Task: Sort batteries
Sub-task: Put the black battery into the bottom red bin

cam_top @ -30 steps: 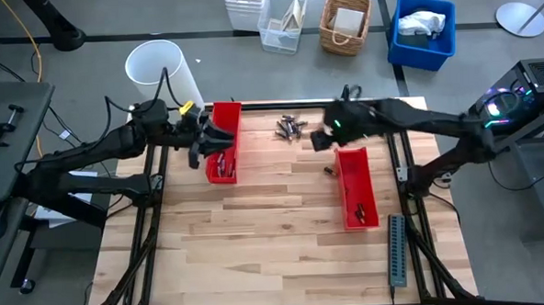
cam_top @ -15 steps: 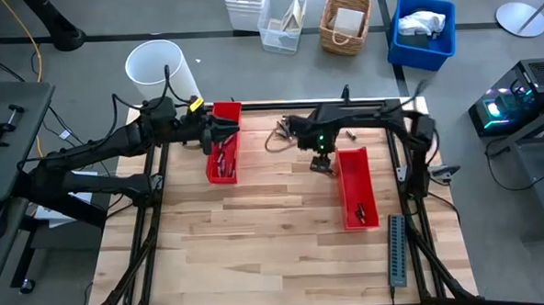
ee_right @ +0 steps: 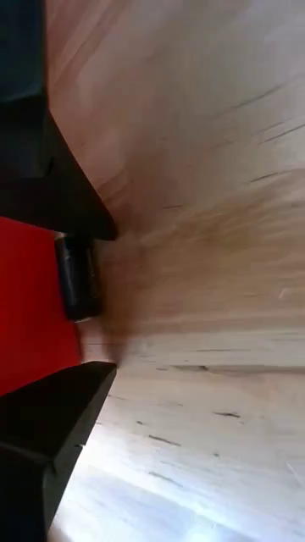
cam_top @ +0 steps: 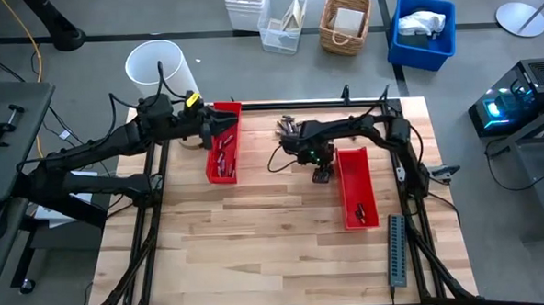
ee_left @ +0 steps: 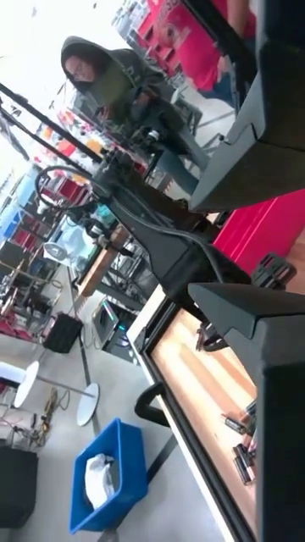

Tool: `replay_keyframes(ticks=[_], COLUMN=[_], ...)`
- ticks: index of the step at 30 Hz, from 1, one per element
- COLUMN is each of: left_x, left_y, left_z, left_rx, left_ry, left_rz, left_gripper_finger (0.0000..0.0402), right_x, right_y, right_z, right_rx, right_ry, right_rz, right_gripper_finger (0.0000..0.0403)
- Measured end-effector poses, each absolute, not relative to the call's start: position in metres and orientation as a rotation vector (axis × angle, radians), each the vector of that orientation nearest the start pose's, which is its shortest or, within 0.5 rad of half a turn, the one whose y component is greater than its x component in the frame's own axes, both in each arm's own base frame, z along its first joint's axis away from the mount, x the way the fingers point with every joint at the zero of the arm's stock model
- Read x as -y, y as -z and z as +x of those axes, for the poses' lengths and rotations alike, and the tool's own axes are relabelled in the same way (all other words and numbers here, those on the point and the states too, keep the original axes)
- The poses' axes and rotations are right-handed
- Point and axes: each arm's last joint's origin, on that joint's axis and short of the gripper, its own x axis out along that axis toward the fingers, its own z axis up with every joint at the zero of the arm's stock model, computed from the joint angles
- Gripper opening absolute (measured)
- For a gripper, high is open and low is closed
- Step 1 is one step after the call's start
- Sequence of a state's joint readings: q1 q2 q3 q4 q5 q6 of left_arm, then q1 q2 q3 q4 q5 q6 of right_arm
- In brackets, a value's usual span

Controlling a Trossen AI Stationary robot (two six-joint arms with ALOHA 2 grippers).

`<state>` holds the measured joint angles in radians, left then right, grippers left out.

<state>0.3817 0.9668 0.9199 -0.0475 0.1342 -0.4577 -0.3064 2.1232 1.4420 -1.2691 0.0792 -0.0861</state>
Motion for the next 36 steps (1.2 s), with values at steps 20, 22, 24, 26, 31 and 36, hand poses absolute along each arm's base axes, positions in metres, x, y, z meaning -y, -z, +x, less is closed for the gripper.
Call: replay_keyframes(ticks=[20, 22, 24, 26, 31, 36], left_x=[-0.075, -0.075, -0.074, -0.073, -0.073, -0.073], left_y=[-0.356, -0.356, -0.356, -0.356, -0.353, -0.349], left_z=[0.199, 0.200, 0.200, 0.200, 0.199, 0.199], left_rx=[-0.090, -0.094, -0.099, -0.101, -0.128, -0.171], left_ry=[-0.253, -0.230, -0.203, -0.193, -0.185, -0.188], left_rz=[-0.425, -0.427, -0.429, -0.430, -0.438, -0.413], left_gripper_finger=[0.0135, 0.0135, 0.0135, 0.0135, 0.0135, 0.0135], right_x=[0.092, 0.092, 0.091, 0.092, 0.091, 0.088], right_y=[-0.120, -0.122, -0.125, -0.131, -0.152, -0.150], right_z=[0.343, 0.346, 0.351, 0.357, 0.360, 0.357], right_rx=[-2.044, -2.035, -2.013, -1.979, -2.002, -2.027], right_ry=[0.261, 0.284, 0.294, 0.321, 0.410, 0.437], right_rz=[0.180, 0.169, 0.147, 0.154, 0.258, 0.368], right_gripper_finger=[0.0167, 0.0174, 0.0184, 0.0196, 0.0214, 0.0215])
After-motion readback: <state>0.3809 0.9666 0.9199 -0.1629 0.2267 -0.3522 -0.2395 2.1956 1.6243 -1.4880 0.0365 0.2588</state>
